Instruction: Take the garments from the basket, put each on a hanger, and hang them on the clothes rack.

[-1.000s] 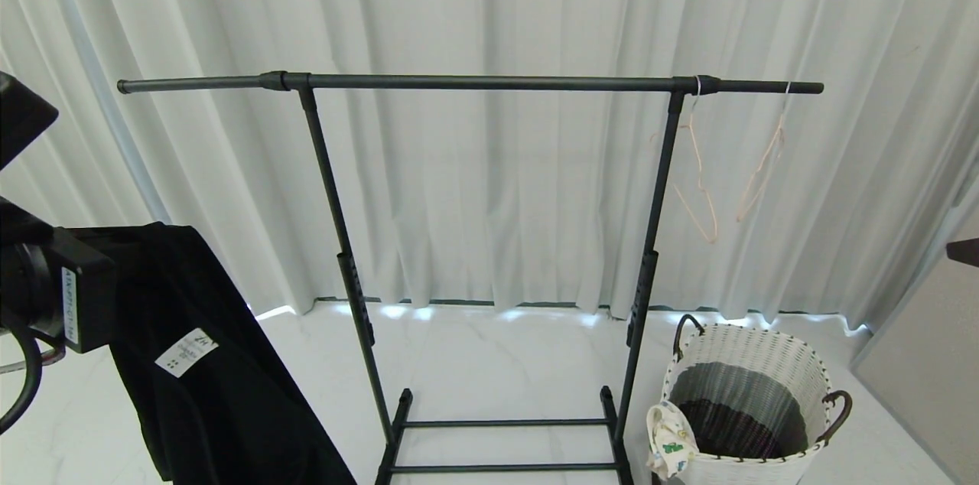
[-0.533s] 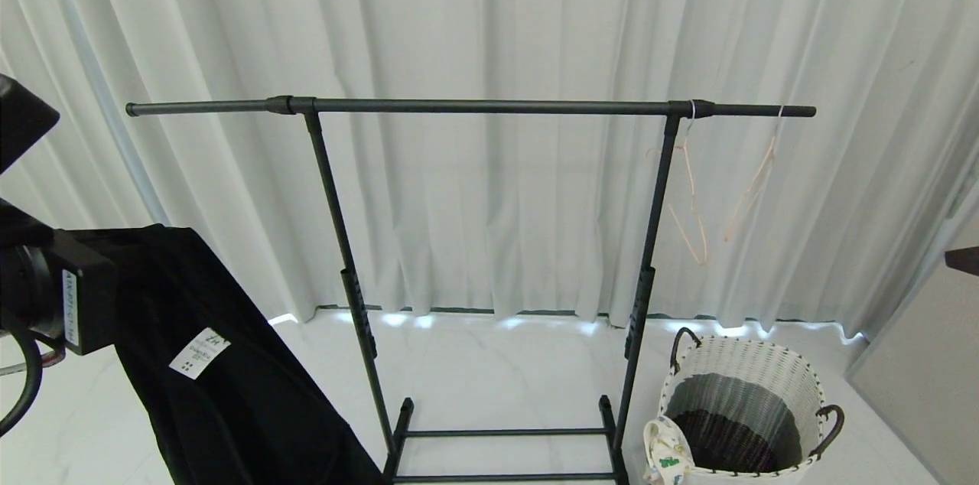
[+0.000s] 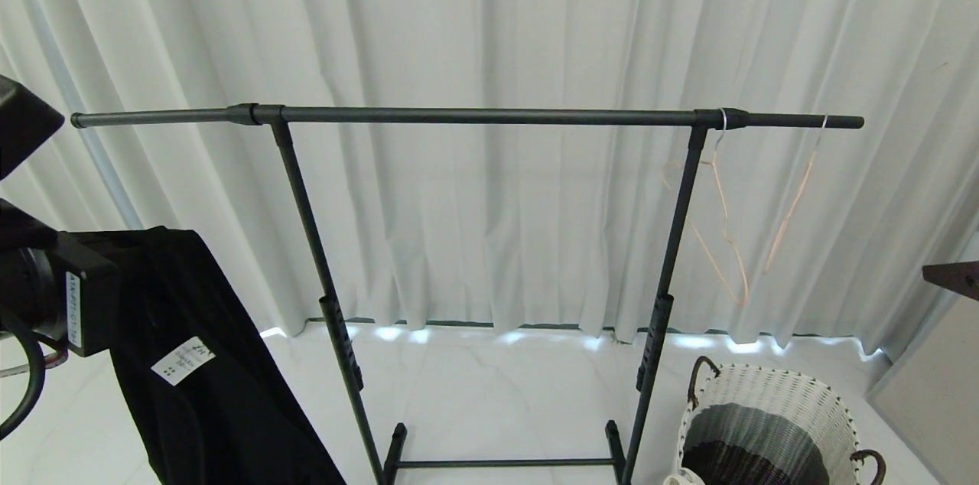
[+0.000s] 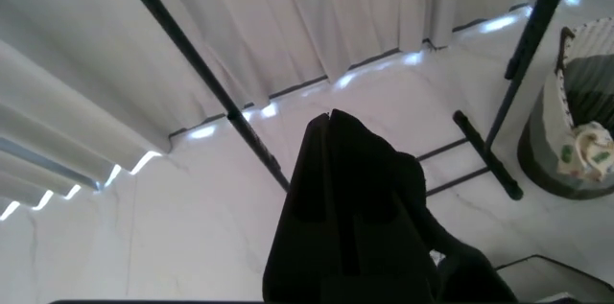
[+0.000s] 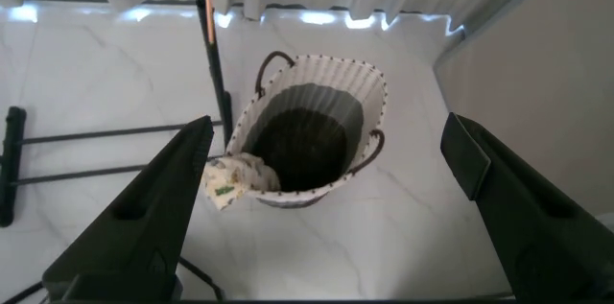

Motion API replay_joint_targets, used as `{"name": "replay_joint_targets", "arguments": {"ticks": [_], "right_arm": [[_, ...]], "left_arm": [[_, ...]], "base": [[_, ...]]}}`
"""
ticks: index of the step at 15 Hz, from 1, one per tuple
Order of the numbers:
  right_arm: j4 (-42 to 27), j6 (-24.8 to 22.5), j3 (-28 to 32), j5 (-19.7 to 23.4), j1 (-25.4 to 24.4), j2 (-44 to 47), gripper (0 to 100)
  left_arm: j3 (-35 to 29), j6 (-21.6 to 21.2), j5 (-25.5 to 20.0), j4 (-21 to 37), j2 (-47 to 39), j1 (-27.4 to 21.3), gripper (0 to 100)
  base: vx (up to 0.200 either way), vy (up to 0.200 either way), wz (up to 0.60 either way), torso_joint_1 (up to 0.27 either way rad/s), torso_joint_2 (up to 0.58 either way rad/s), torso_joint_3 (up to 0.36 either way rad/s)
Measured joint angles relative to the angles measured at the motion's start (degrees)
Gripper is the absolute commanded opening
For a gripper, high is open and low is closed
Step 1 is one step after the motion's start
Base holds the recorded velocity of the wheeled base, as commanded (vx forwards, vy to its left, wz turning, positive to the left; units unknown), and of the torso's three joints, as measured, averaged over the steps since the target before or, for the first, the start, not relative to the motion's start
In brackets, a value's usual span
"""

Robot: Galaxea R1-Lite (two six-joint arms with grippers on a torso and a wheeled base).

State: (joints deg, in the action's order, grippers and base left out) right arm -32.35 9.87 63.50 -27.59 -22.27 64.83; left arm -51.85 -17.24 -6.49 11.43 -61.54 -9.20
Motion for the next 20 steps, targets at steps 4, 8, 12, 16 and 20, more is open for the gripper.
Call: {"name": "replay_joint_targets", "arguments": {"ticks": [4, 8, 12, 16, 20], "right_arm": [[0.0, -1.12, -0.28, 1.69, 1.85, -0.04, 100], [0.04, -1.85, -0.39, 2.93, 3.06, -0.04, 100], [-0.07, -2.02, -0.41, 2.99, 3.12, -0.06, 100], [-0.05, -2.46, -0.55, 3.1, 3.15, -0.06, 100], [-0.05, -2.49, -0.57, 3.28, 3.15, -0.02, 100]], "left_arm": [[0.0, 0.0, 0.0, 0.0, 0.05, -0.05, 0], [0.0, 0.3, -0.02, -0.02, 0.21, 0.0, 0], [-0.02, 0.17, -0.09, -0.02, 0.93, -0.02, 0], [0.22, 0.11, -0.27, -0.02, 1.56, -0.05, 0], [0.2, 0.09, -0.32, -0.02, 1.62, -0.02, 0]], "base": [[0.2, 0.0, 0.0, 0.002, 0.0, 0.0], [0.05, 0.0, 0.0, -0.001, 0.0, 0.001], [0.0, -0.05, 0.0, 0.001, 0.0, 0.003], [0.0, -0.2, 0.0, 0.002, 0.0, 0.005], [0.0, -0.15, 0.0, 0.002, 0.0, 0.003]]}}
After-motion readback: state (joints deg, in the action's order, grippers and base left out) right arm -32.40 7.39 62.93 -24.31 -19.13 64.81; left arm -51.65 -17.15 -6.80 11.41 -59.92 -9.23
